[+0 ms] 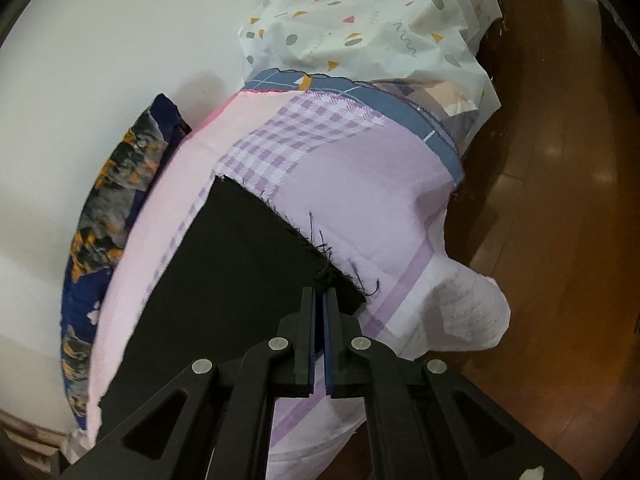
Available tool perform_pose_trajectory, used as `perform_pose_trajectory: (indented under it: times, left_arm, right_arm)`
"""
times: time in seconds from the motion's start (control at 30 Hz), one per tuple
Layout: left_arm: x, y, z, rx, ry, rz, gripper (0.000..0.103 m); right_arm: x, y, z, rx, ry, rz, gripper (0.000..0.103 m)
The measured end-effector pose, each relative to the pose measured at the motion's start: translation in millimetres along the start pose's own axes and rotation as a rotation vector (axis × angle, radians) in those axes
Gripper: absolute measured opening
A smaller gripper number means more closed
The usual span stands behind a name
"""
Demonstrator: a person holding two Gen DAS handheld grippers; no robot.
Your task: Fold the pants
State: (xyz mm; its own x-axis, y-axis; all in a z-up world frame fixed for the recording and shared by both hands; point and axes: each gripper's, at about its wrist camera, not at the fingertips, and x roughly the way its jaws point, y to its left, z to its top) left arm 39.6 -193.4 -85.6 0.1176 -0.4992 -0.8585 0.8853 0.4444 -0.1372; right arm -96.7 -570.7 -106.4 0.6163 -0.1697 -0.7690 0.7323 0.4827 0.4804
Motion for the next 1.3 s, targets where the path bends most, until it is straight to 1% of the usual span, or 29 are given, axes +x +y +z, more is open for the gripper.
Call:
perform_pose_trajectory:
  times: [0.13,0.27,0.37,0.43,0.47,0.5,0.53,0.67,0.73,0.8,0.87,0.9,1.0,1.03,1.07,1.13,1.17,1.23,1.27,1.3]
  left_arm:
    - [-4,-2,0,-0.005,-0.009,-0.043,0.017]
    - [0,-5,-2,0.004,-0.006,-0.032,0.017]
    - [4,-1,0,-0.052,-0.008,-0.061,0.017]
    - [5,6,2,-0.106,-0.013,-0.09,0.019]
    - [4,10,3,-0.128,-0.018,-0.103,0.02]
    - [1,13,4,-0.141,-0.026,-0.109,0.021]
    - [-3,18,4,-0.16,-0.046,-0.113,0.021]
    - [-29,42,6,-0.221,-0.144,-0.124,0.022]
    - [-42,61,4,-0.264,-0.197,-0.065,0.023]
    - [-51,85,-1,-0.311,-0.226,0.021,0.024]
    - [-57,109,-8,-0.362,-0.233,0.095,0.024]
    - [-61,123,-14,-0.389,-0.242,0.157,0.024]
    - [-72,151,-31,-0.448,-0.254,0.248,0.024]
    - [-76,159,-37,-0.468,-0.255,0.273,0.024]
    - [-80,166,-43,-0.486,-0.256,0.297,0.024]
    - [-88,182,-60,-0.521,-0.258,0.336,0.024]
    - [-91,189,-67,-0.536,-0.257,0.352,0.024]
    - [-96,199,-80,-0.56,-0.247,0.368,0.024]
    - [-96,202,-85,-0.573,-0.244,0.374,0.024]
    - [-96,208,-92,-0.593,-0.237,0.377,0.024]
  right_arm:
    - [-1,3,-3,-0.022,-0.02,-0.027,0.003]
    - [2,2,-4,-0.01,-0.011,-0.027,0.003]
    - [4,2,-4,0.001,0.002,-0.021,0.009]
    - [4,3,-3,0.005,0.012,-0.011,0.02]
    - [2,4,-4,0.006,0.017,-0.008,0.022]
    - [-1,5,-4,0.008,0.015,-0.009,0.028]
    - [-4,6,-4,0.007,0.012,-0.013,0.031]
    - [-26,15,-4,-0.015,-0.048,-0.046,0.031]
    - [-35,24,-2,-0.048,-0.077,-0.056,0.031]
    - [-38,43,-1,-0.111,-0.08,-0.021,0.031]
    - [-32,72,-4,-0.192,-0.045,0.037,0.031]
    - [-28,86,-7,-0.234,-0.029,0.058,0.031]
    - [-8,148,-26,-0.403,0.05,0.143,0.031]
    - [-1,167,-33,-0.449,0.075,0.167,0.031]
    - [11,196,-46,-0.517,0.121,0.211,0.031]
    - [27,233,-64,-0.594,0.18,0.268,0.031]
    - [39,261,-78,-0.647,0.236,0.316,0.031]
    - [52,295,-98,-0.693,0.298,0.373,0.031]
    - [61,321,-113,-0.728,0.346,0.42,0.031]
    - [67,337,-122,-0.756,0.374,0.44,0.031]
